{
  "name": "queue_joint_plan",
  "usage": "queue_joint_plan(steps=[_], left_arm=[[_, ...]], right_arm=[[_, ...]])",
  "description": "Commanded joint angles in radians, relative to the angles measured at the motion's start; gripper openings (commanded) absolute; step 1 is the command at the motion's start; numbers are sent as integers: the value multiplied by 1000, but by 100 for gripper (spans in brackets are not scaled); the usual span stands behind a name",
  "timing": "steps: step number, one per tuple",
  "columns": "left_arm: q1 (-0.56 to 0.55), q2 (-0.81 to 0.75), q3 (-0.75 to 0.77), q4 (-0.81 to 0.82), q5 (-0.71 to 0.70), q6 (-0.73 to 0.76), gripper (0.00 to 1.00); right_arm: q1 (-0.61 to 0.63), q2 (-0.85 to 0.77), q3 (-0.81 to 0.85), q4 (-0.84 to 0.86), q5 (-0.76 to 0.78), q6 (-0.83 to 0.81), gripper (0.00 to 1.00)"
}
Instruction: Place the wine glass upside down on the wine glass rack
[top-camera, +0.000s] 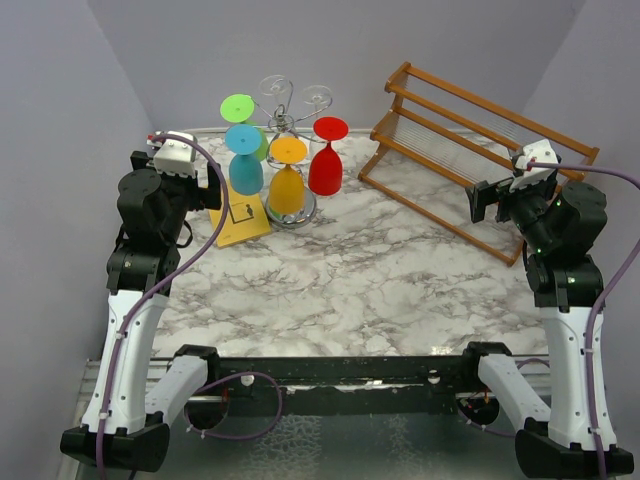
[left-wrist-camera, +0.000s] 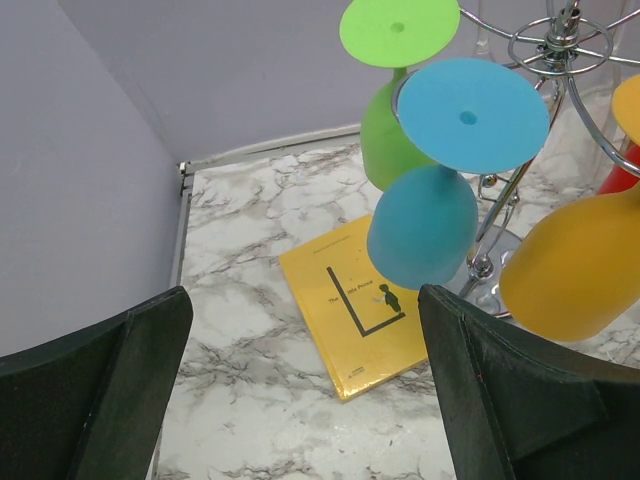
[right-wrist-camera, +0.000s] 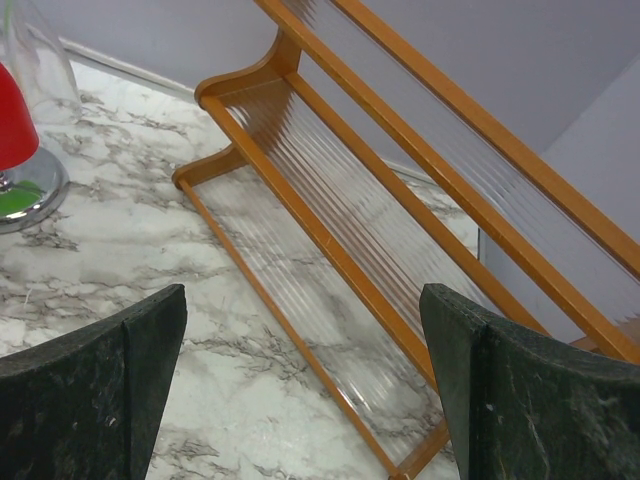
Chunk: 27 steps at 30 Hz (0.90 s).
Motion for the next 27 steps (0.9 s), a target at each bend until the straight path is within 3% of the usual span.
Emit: queue_joint_plan(steps=[1,27], left_arm=[[5,-5,31,4,11,-5,99],[-4,-20,46,-2,-17,-7,99]], right_arm=[[-5,-4,-11,16,0,-7,99],[-5,18,13,18,-10,-6,100]])
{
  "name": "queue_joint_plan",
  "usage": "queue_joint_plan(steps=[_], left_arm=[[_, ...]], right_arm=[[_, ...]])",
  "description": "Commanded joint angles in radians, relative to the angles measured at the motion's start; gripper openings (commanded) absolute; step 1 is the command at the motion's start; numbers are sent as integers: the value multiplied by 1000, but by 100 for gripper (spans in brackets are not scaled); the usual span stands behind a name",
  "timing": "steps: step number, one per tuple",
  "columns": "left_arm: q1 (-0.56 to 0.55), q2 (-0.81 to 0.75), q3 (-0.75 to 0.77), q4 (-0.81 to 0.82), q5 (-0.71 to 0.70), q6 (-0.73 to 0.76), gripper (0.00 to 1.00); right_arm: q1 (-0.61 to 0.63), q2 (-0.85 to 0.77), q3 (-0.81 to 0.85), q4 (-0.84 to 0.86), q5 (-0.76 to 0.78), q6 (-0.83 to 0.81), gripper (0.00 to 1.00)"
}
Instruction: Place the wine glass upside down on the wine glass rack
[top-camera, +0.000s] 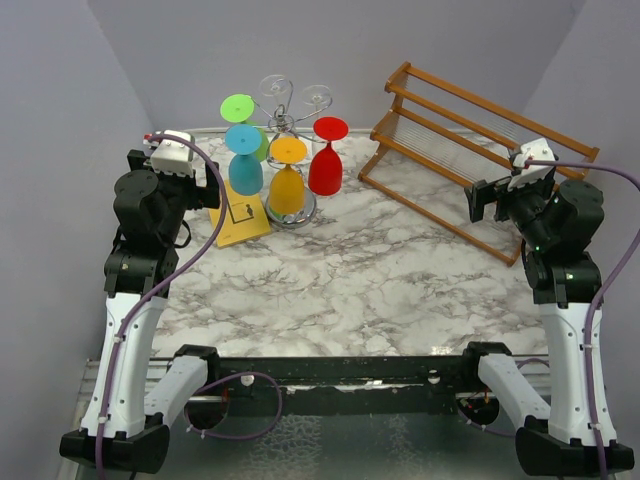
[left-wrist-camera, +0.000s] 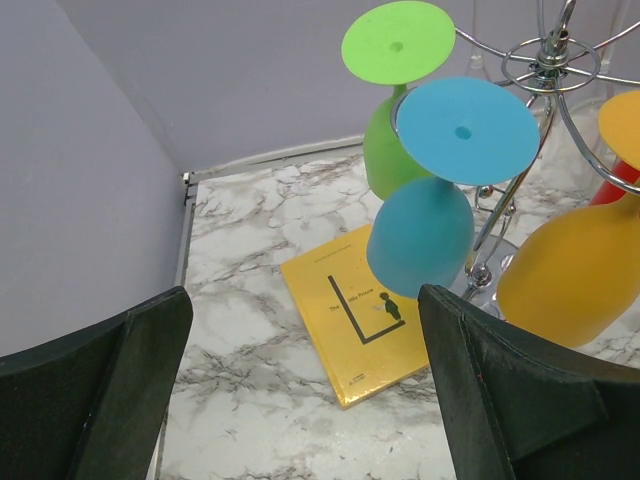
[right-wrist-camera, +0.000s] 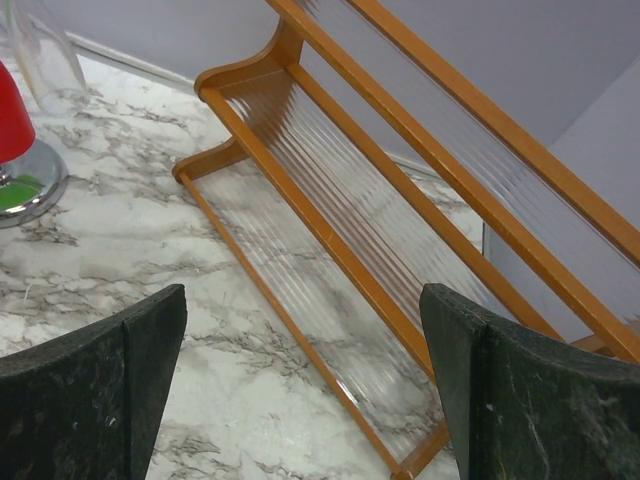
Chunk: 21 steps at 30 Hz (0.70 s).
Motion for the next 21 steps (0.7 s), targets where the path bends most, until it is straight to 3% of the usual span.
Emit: queue_joint_plan(steps=[1,21], left_arm=[[-3,-13,27,0,-20,-7,99],[-1,-8,28,1,-33,-16,99]], right_arm=[[-4,6,15,18,-11,-5,100],[-4,18,24,18,-21,-8,100]])
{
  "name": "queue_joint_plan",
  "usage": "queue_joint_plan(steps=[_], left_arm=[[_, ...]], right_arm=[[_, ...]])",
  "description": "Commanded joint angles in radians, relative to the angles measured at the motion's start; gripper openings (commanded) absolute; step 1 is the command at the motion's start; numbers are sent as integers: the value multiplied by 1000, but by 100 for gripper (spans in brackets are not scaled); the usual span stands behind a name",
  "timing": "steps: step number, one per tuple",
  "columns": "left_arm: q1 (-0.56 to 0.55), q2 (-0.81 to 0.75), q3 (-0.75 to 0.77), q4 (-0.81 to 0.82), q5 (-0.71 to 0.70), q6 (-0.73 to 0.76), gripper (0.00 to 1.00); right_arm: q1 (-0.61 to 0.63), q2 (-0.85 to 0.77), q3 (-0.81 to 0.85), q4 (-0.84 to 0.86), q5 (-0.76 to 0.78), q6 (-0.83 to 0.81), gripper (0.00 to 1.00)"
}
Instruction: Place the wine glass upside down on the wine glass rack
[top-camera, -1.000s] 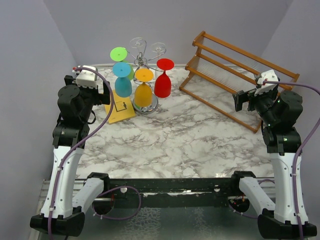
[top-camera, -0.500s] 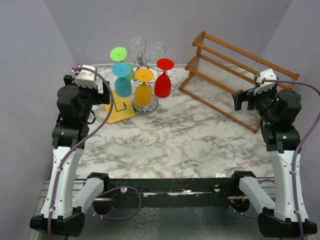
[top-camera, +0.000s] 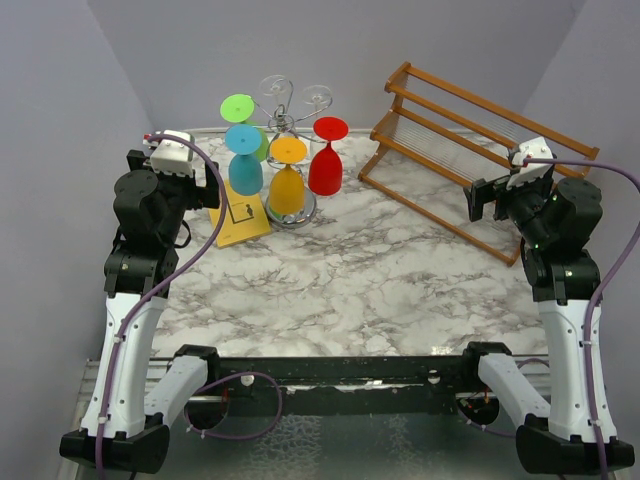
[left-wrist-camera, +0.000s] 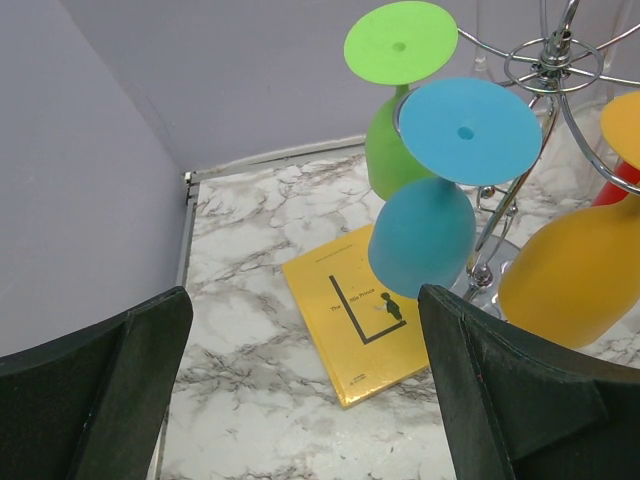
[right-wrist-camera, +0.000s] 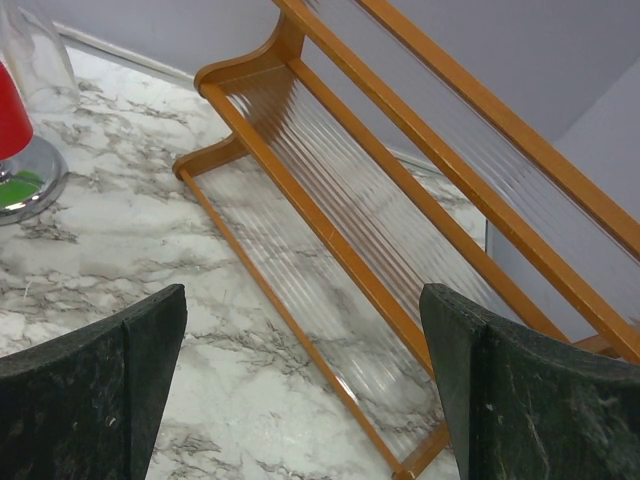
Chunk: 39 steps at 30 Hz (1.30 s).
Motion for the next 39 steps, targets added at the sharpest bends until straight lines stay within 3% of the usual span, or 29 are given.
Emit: queue_joint_plan(steps=[1,39], left_arm=[[-1,-8,27,1,-20,-17,99],[-1,-22,24,4,-18,-17,99]], right_arm=[[-4,4,24,18,-23,-7,99],[-4,-6,22,14,-23,-15,100]])
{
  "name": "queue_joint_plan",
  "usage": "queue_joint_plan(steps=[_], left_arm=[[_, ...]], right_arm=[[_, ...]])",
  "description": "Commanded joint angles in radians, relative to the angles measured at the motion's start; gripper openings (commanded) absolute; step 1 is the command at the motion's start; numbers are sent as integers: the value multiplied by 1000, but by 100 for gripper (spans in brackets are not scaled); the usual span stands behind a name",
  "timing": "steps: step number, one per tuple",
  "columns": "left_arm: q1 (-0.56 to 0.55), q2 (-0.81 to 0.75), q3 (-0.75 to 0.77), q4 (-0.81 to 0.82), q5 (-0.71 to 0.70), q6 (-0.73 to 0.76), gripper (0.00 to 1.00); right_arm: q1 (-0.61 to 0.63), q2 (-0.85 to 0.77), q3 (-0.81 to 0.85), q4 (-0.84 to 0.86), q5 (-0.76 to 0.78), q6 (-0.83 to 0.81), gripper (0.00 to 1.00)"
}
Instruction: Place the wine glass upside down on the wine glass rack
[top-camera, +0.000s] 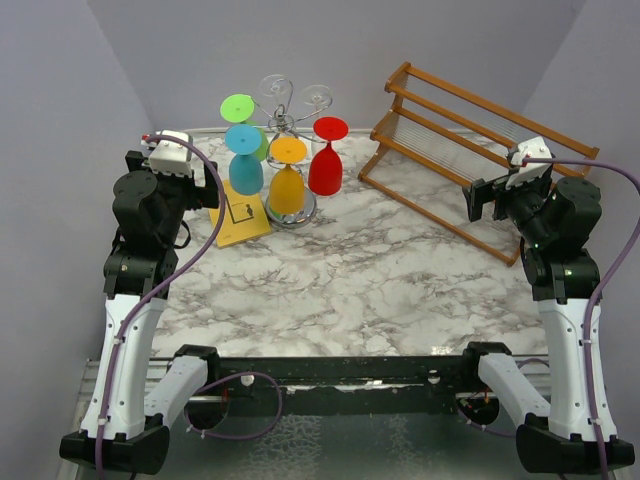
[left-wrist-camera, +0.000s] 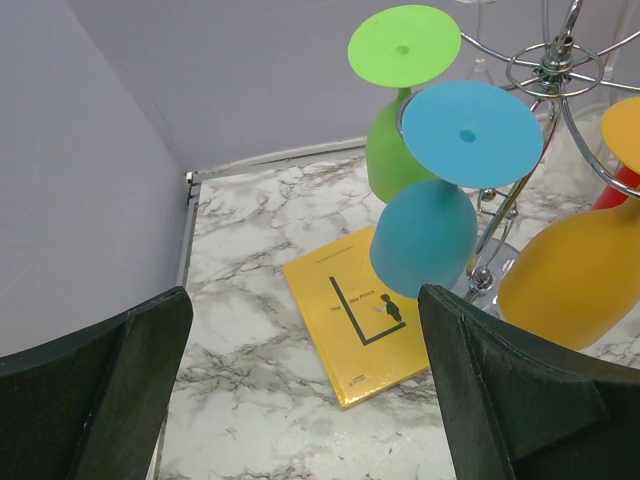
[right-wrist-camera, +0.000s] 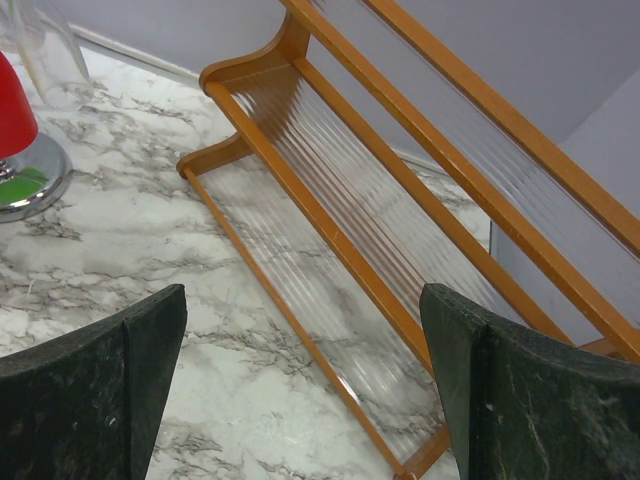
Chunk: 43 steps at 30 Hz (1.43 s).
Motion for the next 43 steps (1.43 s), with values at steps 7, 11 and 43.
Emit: queue_joint_plan(steps=[7,11,43], left_arm=[[-1,-15,22,8,-8,-10,99],[-1,-16,19,8,-6,-12,99],[-1,-17,15,10,-11,-11,99]], right_arm=[[-4,-7,19,18,-13,-13,100],[-4,-4,18,18,-15,-13,99],[-4,1,19,18,-17,-16,100]])
